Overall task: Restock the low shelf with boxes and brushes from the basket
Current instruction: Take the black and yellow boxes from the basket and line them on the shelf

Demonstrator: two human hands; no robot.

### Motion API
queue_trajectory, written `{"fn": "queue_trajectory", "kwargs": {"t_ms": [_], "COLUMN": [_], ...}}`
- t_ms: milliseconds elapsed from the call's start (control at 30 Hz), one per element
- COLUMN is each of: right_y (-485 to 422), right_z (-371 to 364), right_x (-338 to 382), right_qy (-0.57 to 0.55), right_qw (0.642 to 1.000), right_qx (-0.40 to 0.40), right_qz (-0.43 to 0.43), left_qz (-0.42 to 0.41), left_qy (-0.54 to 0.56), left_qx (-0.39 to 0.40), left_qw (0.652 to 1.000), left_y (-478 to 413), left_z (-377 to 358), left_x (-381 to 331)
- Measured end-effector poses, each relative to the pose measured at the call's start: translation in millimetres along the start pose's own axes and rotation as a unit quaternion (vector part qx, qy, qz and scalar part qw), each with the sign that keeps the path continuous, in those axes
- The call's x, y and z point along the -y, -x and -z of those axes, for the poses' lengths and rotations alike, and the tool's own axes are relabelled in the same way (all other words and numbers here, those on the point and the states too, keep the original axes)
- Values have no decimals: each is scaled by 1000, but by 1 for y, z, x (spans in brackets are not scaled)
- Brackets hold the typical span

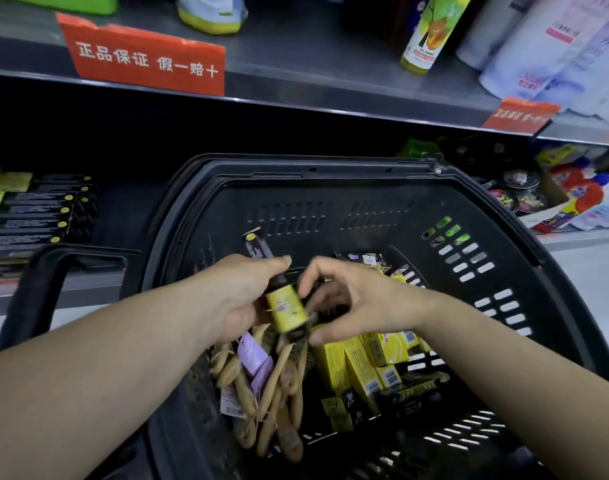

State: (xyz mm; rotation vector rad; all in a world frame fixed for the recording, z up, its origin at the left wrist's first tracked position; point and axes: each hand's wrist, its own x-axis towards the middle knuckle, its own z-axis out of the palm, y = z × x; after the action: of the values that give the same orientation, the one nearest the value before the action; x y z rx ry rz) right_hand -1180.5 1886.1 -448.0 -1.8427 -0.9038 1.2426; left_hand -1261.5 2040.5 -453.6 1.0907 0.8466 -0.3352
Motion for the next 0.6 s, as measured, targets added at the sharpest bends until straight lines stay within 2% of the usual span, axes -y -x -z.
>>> {"fn": "queue_trajectory", "kwargs": {"t_ms": [67, 133, 200, 233, 367, 500, 600], "right_y": [-7, -19, -35, -42, -65, -79, -83], "right_z": [8, 23, 42, 48, 47, 38, 38], "right_x": [-7, -26, -52, -65, -105, -120, -123], "right_qy": [32, 121, 284, 344, 435, 618, 646], "right_qw": [998, 990, 942, 915, 871, 758, 737], "right_qx": [50, -31, -135, -150, -98, -82, -101], "right_qz": [-25, -62, -118, -148, -207, -194, -174], "left_qz": [-6, -9, -24, -34, -57, -62, -64], "left_qy": [-20, -37, -51, -56, -61, -74, -69], "left_qx": [-15, -9, -12, -15, -13, -13, -14], "left_qw": [1000, 999, 998, 998, 996, 995, 995], "left_y": [-2, -1, -3, -4, -7, -10, -9], "left_z": [1, 3, 5, 5, 7, 7, 6], "left_x": [2, 3, 4, 4, 4, 5, 4]}}
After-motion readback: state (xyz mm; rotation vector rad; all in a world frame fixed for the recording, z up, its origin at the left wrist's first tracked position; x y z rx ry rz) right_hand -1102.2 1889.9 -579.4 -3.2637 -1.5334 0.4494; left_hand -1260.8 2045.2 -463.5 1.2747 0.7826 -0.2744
